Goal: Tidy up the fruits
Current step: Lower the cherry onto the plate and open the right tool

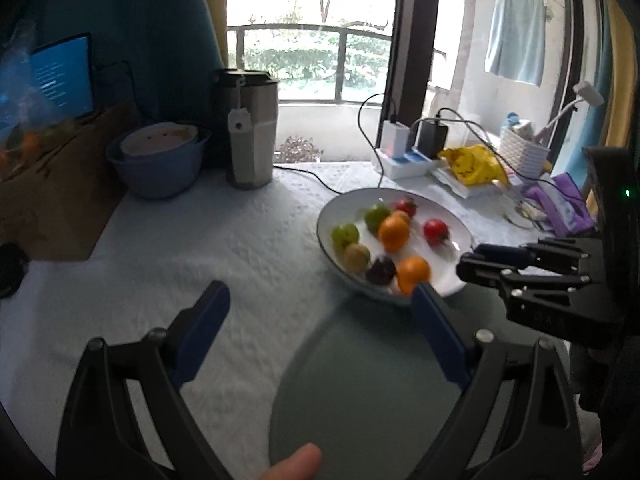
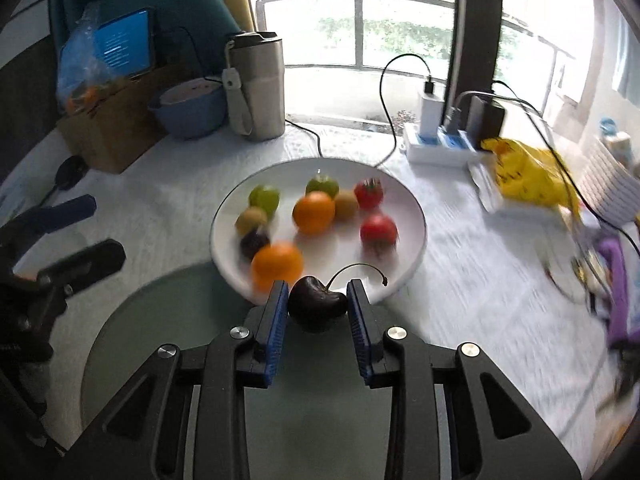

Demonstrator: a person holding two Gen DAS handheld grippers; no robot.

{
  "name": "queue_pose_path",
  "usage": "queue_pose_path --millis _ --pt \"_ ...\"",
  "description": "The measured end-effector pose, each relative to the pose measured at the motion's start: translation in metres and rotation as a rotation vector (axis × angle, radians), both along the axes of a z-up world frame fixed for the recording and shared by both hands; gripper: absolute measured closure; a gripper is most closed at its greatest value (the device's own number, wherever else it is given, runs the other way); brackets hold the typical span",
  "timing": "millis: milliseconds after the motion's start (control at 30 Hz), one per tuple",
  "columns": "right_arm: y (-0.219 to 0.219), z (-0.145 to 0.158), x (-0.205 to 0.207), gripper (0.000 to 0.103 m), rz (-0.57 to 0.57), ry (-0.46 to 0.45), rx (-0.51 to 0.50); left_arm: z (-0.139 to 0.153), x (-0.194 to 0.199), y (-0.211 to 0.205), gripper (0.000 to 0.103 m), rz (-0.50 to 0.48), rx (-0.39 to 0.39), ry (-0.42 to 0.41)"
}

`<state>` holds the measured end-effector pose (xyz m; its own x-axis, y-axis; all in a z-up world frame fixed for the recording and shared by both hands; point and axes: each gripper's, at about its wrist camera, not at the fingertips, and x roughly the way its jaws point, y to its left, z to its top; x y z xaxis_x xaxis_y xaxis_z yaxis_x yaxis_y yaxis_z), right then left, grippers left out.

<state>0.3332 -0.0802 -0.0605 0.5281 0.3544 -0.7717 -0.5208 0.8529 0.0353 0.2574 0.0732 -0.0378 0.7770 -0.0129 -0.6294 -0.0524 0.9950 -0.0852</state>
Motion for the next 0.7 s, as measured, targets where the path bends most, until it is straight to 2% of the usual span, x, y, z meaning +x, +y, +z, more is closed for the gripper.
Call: queue_pose_path --millis 167,333,400,467,700 --pt "0.011 -0.01 0.029 0.071 0.012 0.018 -0.013 -0.01 0.033 0.008 0.01 0.007 0.0 0.023" --pt "0.013 -0.011 0.031 0.071 0.001 0.024 -0.016 -0.011 0.04 0.013 0.01 0.011 0.003 0.027" --pt "0.012 -0.008 0.027 0.067 -0.004 0.021 -0.016 -0.008 0.035 0.012 0.01 0.011 0.003 0.018" --pt "0.01 -0.002 0.02 0.051 -0.01 0.008 -0.007 -0.001 0.028 0.01 0.01 0.009 0.003 0.005" --pt "-0.003 0.035 -0.024 0.051 -0.028 -0.074 0.011 0.03 -0.015 -0.003 0.01 0.003 0.008 -0.072"
